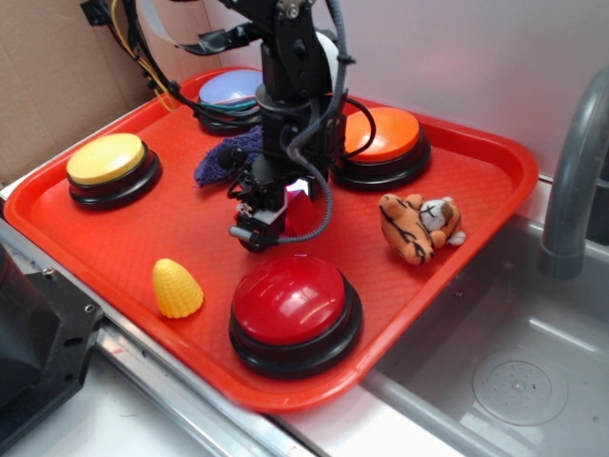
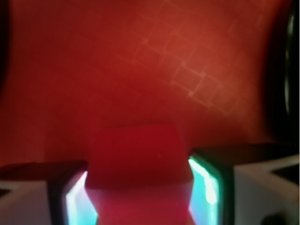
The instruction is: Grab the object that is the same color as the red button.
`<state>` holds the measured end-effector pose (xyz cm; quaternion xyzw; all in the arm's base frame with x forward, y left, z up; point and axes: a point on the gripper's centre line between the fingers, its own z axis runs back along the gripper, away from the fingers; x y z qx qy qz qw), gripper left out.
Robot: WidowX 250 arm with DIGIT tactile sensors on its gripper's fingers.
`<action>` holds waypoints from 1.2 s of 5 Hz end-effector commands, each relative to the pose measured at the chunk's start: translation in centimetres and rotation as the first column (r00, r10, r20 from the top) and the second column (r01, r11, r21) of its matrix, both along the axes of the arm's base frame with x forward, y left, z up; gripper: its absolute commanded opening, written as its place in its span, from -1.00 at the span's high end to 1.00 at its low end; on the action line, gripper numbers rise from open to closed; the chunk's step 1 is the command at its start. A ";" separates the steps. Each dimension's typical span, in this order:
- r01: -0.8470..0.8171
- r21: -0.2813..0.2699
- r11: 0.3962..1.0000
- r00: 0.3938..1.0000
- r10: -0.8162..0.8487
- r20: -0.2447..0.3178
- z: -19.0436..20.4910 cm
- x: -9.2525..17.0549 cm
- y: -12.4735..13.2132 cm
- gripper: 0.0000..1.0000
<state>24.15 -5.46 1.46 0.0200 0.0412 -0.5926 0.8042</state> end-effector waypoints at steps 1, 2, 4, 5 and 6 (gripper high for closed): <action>-0.169 -0.045 0.985 0.981 0.172 0.083 5.8 -1.0 0.1 1.00; -0.314 -0.067 0.947 0.945 0.319 0.074 10.3 -1.6 -0.4 1.00; -0.711 -0.042 0.702 0.691 0.709 0.139 16.9 -3.7 -1.5 1.00; -0.861 -0.059 0.505 0.489 0.854 0.178 18.6 -4.1 -2.6 1.00; -0.908 -0.082 0.410 0.388 0.900 0.196 18.8 -3.8 -2.5 1.00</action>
